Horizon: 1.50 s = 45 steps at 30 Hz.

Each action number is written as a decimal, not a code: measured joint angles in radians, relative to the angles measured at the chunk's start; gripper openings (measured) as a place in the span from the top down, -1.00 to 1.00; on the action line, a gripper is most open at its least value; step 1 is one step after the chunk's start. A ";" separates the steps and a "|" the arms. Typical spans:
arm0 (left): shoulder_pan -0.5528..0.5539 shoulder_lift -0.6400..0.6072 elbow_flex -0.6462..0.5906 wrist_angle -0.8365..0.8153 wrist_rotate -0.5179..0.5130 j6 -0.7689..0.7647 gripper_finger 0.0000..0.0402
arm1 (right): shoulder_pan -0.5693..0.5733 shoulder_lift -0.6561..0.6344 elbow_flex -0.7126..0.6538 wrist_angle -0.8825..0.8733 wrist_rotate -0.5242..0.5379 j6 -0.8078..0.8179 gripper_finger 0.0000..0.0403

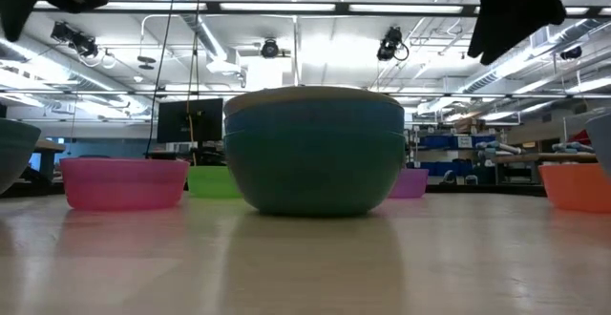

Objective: Nest bowls inside each other
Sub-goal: Stack the blue bowl on top of the grey bowl

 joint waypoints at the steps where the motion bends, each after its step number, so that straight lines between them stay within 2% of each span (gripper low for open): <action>1: 0.000 0.003 0.000 -0.005 -0.027 -0.021 0.54 | 0.000 0.003 -0.005 0.002 -0.009 0.011 0.18; 4: 0.001 0.009 0.000 -0.019 -0.078 -0.077 0.54 | 0.000 0.006 -0.022 -0.017 -0.110 0.077 0.18; 10: 0.001 0.006 0.000 -0.061 -0.106 -0.138 0.54 | 0.028 0.006 -0.070 -0.043 -0.444 0.184 0.18; 13: 0.001 0.005 0.000 -0.069 -0.111 -0.144 0.54 | 0.075 0.006 -0.074 -0.042 -0.528 0.235 0.18; 16: 0.001 0.005 0.000 -0.069 -0.115 -0.142 0.54 | 0.123 0.006 -0.074 -0.034 -0.557 0.266 0.18; 22: 0.001 0.005 0.000 -0.069 -0.158 -0.127 0.54 | 0.202 0.008 -0.074 -0.018 -0.570 0.231 0.18; 26: 0.001 0.005 0.000 -0.066 -0.173 -0.125 0.54 | 0.227 0.023 -0.073 -0.039 -0.601 0.292 0.12; 32: 0.001 0.005 0.000 -0.062 -0.175 -0.125 0.54 | 0.269 0.098 -0.073 -0.069 -0.691 0.345 0.02; 45: 0.001 0.005 -0.001 -0.057 -0.204 -0.124 0.54 | 0.321 0.251 -0.073 -0.057 -0.698 0.403 0.02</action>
